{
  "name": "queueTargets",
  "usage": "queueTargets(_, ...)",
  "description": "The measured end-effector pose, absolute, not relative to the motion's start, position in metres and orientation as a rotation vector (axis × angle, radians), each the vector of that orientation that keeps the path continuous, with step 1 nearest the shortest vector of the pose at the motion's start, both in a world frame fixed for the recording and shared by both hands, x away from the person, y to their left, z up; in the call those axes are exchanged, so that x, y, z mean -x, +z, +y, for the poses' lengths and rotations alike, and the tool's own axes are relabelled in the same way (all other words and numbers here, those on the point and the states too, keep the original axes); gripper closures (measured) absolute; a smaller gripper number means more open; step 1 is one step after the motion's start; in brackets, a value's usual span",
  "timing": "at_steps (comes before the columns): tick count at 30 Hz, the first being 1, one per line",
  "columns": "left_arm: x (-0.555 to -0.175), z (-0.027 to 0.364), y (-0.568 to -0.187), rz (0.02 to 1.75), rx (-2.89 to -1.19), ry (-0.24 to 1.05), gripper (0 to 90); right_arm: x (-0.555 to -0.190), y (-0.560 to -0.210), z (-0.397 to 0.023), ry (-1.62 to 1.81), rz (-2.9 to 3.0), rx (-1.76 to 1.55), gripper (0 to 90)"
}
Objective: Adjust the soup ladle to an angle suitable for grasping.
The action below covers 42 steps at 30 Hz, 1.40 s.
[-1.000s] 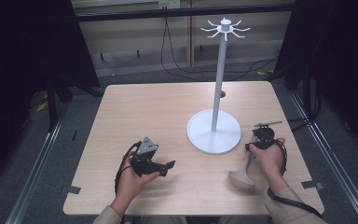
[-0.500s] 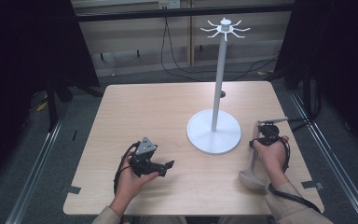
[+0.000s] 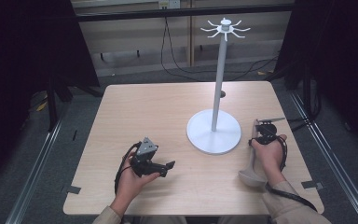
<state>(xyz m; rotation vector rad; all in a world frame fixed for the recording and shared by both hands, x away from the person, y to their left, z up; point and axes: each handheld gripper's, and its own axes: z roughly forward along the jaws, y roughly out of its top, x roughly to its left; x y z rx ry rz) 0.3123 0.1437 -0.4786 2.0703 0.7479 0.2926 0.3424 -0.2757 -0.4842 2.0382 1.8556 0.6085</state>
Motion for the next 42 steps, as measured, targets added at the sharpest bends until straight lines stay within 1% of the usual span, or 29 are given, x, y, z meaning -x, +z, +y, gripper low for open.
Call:
queueTargets(5, -0.313, 0.146, -0.478, 0.751, -2.075, 0.312, 8.8, -0.34, -0.485, -0.283, 0.701, 1.821, -2.105, 70.5)
queueTargets(7, -0.313, 0.146, -0.478, 0.754, -2.073, 0.307, 8.8, -0.338, -0.485, -0.283, 0.759, 1.846, -2.116, 76.2)
queueTargets(8, -0.313, 0.145, -0.478, 0.756, -2.071, 0.306, 8.8, -0.338, -0.484, -0.281, 0.76, 1.877, -2.089, 76.4)
queueTargets(12, -0.313, 0.145, -0.477, 0.752, -2.069, 0.31, 8.8, -0.337, -0.482, -0.279, 0.737, 1.901, -2.038, 76.5)
queueTargets(17, -0.313, 0.144, -0.478, 0.749, -2.075, 0.312, 8.8, -0.331, -0.474, -0.288, 0.824, 1.88, -2.012, 76.5)
queueTargets(25, -0.313, 0.142, -0.477, 0.747, -2.069, 0.315, 8.8, -0.321, -0.451, -0.292, 1.005, 1.833, -1.873, 76.4)
queueTargets(33, -0.313, 0.141, -0.477, 0.744, -2.068, 0.316, 8.9, -0.312, -0.442, -0.29, 1.148, 1.782, -1.759, 76.5)
queueTargets(42, -0.313, 0.142, -0.477, 0.746, -2.066, 0.313, 8.9, -0.305, -0.431, -0.286, 1.226, 1.738, -1.67, 76.5)
